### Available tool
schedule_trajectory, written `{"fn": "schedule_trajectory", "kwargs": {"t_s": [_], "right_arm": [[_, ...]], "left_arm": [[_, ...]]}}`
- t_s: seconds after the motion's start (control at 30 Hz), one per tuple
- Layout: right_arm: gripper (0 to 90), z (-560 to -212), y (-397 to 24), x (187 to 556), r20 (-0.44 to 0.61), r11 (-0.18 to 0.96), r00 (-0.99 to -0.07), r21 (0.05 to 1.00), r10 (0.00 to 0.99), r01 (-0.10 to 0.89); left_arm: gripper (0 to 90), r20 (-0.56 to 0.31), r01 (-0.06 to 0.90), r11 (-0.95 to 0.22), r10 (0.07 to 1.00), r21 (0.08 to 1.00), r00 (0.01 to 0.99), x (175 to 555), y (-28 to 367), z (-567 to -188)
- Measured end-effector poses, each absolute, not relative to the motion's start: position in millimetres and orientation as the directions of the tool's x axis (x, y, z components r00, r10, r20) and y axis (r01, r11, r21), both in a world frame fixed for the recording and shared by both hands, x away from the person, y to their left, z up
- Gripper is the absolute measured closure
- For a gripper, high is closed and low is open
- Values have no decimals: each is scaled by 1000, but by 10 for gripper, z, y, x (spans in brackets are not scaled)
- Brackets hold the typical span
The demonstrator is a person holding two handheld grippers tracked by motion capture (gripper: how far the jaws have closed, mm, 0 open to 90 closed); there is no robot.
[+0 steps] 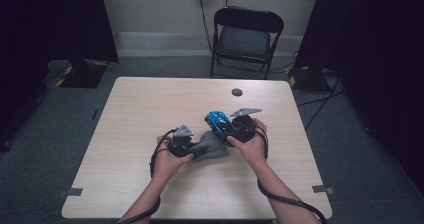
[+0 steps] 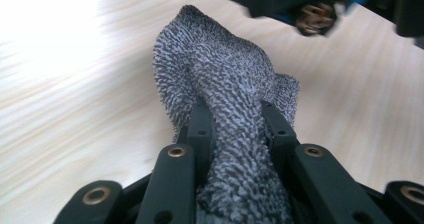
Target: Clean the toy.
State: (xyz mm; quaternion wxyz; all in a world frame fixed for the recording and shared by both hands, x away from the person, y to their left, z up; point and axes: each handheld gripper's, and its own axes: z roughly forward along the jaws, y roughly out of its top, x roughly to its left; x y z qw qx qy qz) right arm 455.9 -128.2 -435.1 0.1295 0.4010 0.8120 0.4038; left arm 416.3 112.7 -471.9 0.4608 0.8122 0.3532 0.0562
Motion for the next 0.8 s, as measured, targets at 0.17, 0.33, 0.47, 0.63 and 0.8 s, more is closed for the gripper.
{"fn": "schedule_trajectory", "kwargs": {"t_s": [0.17,0.33,0.47,0.63,0.8], "right_arm": [[261,-4355,-1298,4525,108,362,-653,759,749,541],[261,-4381,-1320,4484,111,368,-662,757,741,540],[262,-4387,-1337,4461,107,375,-669,758,736,534],[261,-4383,-1349,4428,98,388,-680,759,726,524],[261,-4401,-1346,4392,102,393,-688,757,719,523]], "left_arm": [[722,-225,529,-295,667,796,710,4223,1295,-4684],[722,-228,539,-254,705,803,672,4290,1450,-4664],[722,-231,544,-227,727,808,646,4327,1534,-4670],[722,-246,553,-192,745,810,620,4387,1625,-4646],[722,-240,547,-184,753,817,613,4423,1620,-4611]]}}
